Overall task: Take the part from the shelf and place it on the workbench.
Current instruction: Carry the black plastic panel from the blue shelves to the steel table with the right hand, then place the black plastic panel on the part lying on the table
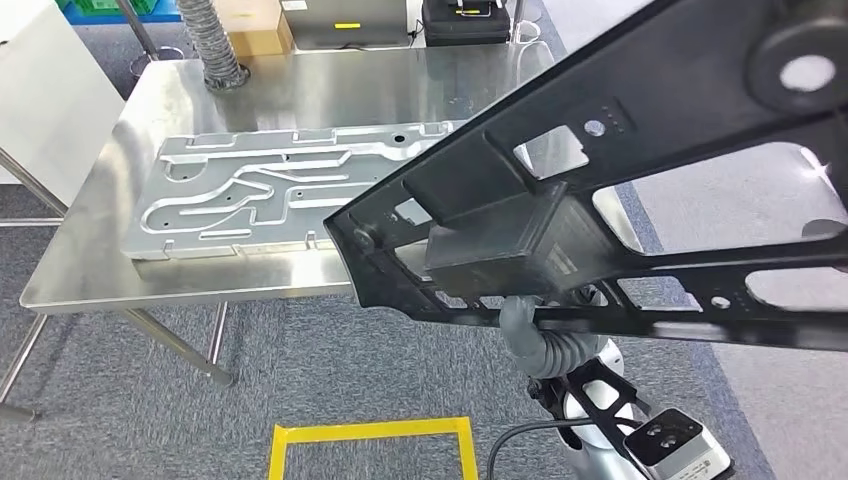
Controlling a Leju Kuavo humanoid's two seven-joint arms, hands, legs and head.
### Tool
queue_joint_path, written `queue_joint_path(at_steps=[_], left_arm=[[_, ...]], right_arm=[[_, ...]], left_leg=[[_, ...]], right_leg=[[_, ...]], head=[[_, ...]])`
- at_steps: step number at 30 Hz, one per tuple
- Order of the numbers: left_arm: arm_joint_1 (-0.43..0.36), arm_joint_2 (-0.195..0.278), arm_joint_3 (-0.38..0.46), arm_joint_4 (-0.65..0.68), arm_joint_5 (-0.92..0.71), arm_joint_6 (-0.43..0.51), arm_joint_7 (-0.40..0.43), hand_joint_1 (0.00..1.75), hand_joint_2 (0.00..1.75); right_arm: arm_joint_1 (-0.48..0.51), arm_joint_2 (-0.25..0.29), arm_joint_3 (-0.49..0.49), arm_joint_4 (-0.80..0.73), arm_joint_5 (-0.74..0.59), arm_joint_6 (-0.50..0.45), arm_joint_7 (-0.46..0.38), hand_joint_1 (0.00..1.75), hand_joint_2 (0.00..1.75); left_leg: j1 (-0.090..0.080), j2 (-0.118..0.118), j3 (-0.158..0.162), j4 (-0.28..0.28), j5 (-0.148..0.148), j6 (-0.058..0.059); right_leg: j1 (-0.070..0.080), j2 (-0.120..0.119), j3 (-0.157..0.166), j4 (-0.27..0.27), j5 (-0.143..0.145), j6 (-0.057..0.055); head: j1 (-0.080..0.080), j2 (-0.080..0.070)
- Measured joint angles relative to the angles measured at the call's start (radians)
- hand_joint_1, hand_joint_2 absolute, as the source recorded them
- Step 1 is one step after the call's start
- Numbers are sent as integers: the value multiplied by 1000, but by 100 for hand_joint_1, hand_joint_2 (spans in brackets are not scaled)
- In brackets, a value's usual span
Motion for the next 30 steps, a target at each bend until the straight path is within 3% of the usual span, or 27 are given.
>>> queue_joint_path(at_steps=[1,2,3,5,6,7,9,11,13,14,16,17,18,20,22,26,28,30], left_arm=[[2,0,0,0,0,0,0,0,175],[4,0,0,0,-1,0,-1,0,175],[5,0,0,0,-1,0,-1,0,175],[10,0,0,0,-2,0,-4,0,175],[12,0,0,0,-3,0,-5,0,175],[14,0,0,0,-3,0,-7,0,175],[13,0,0,0,-7,0,-11,0,175],[10,0,0,0,-11,2,-14,0,175],[8,0,0,0,-14,6,-16,0,175],[7,0,0,0,-14,9,-17,0,175],[6,1,0,0,-13,13,-21,0,175],[6,1,0,0,-12,15,-23,0,175],[6,0,1,0,-11,17,-24,0,175],[5,-3,1,0,-8,19,-25,0,175],[2,-7,6,0,-2,22,-27,0,175],[2,-8,16,0,4,22,-33,0,175],[0,-7,17,0,1,18,-37,0,175],[1,-7,17,0,-5,12,-42,0,175]], right_arm=[[5,-1,0,-2,1,-1,0,175,175],[11,-3,-1,-4,2,-3,0,175,175],[17,-4,-1,-7,3,-8,0,175,175],[26,-8,-1,-13,4,-19,0,175,175],[29,-11,0,-17,4,-27,0,175,175],[31,-14,0,-22,5,-36,0,175,175],[34,-21,0,-34,6,-55,0,175,175],[34,-26,-1,-45,7,-71,0,175,175],[34,-32,-5,-52,12,-86,0,175,175],[35,-36,-9,-54,14,-94,0,175,175],[35,-41,-24,-54,16,-111,0,175,175],[32,-43,-36,-51,16,-117,0,175,175],[27,-44,-53,-45,19,-121,0,175,175],[2,-45,-105,-15,40,-127,1,175,175],[-36,-42,-170,38,88,-140,6,175,175],[-132,-36,-285,159,286,-218,79,175,175],[-194,-35,-315,229,422,-260,148,175,175],[-255,-35,-326,302,547,-278,218,175,175]], left_leg=[[4,1,-22,-1,-18,-5],[7,2,-32,-28,-13,-9],[11,4,-32,-79,23,-12],[15,9,-28,-195,152,-13],[14,12,-26,-231,201,-9],[13,13,-26,-248,228,-2],[11,10,-17,-251,224,15],[12,8,0,-256,217,28],[11,6,18,-260,206,36],[9,5,26,-260,198,39],[6,2,43,-260,182,42],[4,0,55,-260,173,42],[2,-2,68,-260,164,42],[-3,-5,89,-260,146,39],[-5,-7,98,-261,135,31],[-7,-5,95,-233,125,9],[-4,-1,48,-141,78,3],[-1,1,-27,-17,27,-4]], right_leg=[[-3,1,16,0,-13,3],[-5,1,34,0,-27,6],[-8,0,53,0,-42,11],[-9,0,83,3,-70,21],[-8,1,91,4,-83,28],[-7,2,97,6,-91,36],[-8,2,101,16,-96,50],[-11,1,75,74,-90,59],[-12,-2,0,191,-117,65],[-11,-2,-45,248,-147,67],[-11,-2,-110,300,-192,67],[-11,-2,-120,281,-184,64],[-9,-2,-115,233,-147,58],[-1,-1,-93,108,-32,41],[8,1,-83,42,34,26],[3,0,-63,18,45,13],[-1,-1,-51,10,43,6],[-1,-1,-50,11,39,3]], head=[[0,0],[0,0],[0,0],[0,0],[0,0],[0,0],[0,0],[0,0],[0,0],[0,0],[0,0],[0,0],[0,0],[0,0],[1,0],[2,0],[2,0],[2,0]])
